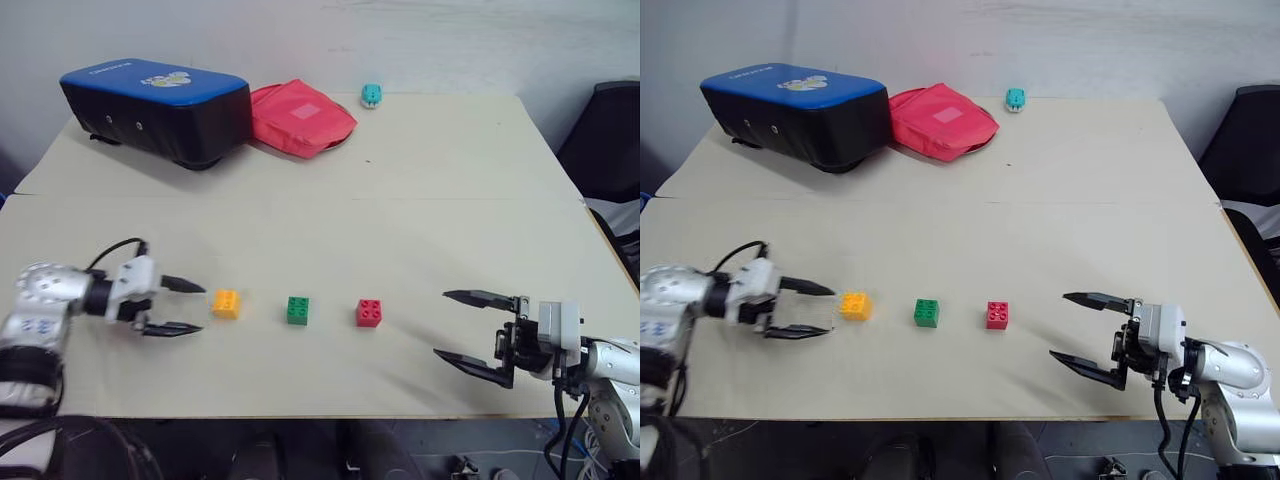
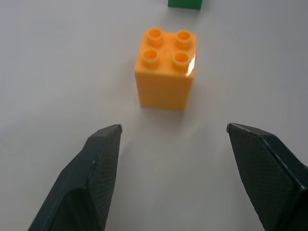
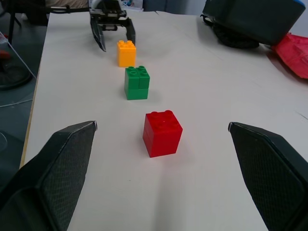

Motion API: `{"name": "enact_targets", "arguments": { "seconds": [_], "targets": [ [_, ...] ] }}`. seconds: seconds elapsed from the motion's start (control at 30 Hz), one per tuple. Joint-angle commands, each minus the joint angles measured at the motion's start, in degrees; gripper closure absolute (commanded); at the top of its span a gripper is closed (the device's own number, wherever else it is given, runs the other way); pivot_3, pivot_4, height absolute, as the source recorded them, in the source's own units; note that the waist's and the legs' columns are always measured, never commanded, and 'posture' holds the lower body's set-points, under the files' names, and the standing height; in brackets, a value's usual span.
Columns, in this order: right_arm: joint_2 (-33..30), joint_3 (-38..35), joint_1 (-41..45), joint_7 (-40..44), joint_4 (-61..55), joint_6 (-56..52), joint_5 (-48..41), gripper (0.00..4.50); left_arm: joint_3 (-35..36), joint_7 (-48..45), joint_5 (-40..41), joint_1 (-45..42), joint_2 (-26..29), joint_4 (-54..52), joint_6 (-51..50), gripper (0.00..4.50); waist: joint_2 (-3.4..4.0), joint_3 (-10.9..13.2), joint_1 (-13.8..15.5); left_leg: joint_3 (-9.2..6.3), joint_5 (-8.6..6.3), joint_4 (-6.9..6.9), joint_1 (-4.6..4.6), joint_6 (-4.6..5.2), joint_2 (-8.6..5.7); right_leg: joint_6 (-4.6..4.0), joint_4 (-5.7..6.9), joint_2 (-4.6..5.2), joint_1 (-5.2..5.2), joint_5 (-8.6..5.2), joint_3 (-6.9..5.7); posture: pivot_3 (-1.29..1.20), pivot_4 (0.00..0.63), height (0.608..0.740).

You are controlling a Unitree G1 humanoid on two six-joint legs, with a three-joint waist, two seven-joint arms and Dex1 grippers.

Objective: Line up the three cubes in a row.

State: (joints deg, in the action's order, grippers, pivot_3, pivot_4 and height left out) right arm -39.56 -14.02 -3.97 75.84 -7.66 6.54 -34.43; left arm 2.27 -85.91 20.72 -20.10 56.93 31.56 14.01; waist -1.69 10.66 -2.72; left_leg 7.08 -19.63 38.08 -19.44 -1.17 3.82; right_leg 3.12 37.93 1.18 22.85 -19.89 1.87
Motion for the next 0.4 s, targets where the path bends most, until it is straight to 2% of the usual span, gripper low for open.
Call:
{"name": "enact_targets", "arguments": {
  "seconds": [0.03, 0.2, 0.3, 0.4],
  "targets": [
    [-2.34, -2.0, 1.5, 1.89, 0.19, 0.05, -1.17, 0.0, 11.34, 2.17, 5.03, 9.26, 4.26, -9.78, -3.73, 0.84, 0.01, 0.01, -0.26, -0.02, 0.0, -0.01, -0.01, 0.01, 0.0, -0.01, -0.01, 0.03, 0.0, 0.0, -0.02, 0.0, 0.15, 0.74],
    [-6.56, -1.33, 3.37, 3.35, -1.3, -4.53, -2.02, 0.0, 20.92, 6.28, 6.22, 21.47, 4.68, -22.55, -7.92, 0.84, 0.04, 0.02, 0.32, -0.15, -0.04, -0.04, 0.01, 0.12, -0.11, -0.01, -0.07, 0.23, -0.1, -0.01, -0.19, 0.0, 0.15, 0.74],
    [-9.05, -0.85, 4.51, 2.97, -3.63, -8.56, -2.47, 0.0, 23.43, 8.39, 7.54, 22.42, 4.71, -25.9, -12.5, 0.84, 0.06, 0.03, 0.81, -0.17, -0.11, -0.04, 0.02, 0.25, -0.13, -0.02, -0.07, 0.23, -0.14, -0.01, -0.22, 0.0, 0.15, 0.74],
    [-8.93, -1.02, 4.25, 1.8, -5.21, -10.04, -2.51, 0.0, 23.66, 9.45, 8.05, 22.3, 3.92, -27.45, -14.85, 0.84, 0.06, 0.03, 0.91, -0.17, -0.11, -0.05, 0.03, 0.24, -0.13, -0.02, -0.08, 0.22, -0.14, -0.01, -0.23, 0.0, 0.15, 0.74]
  ]
}}
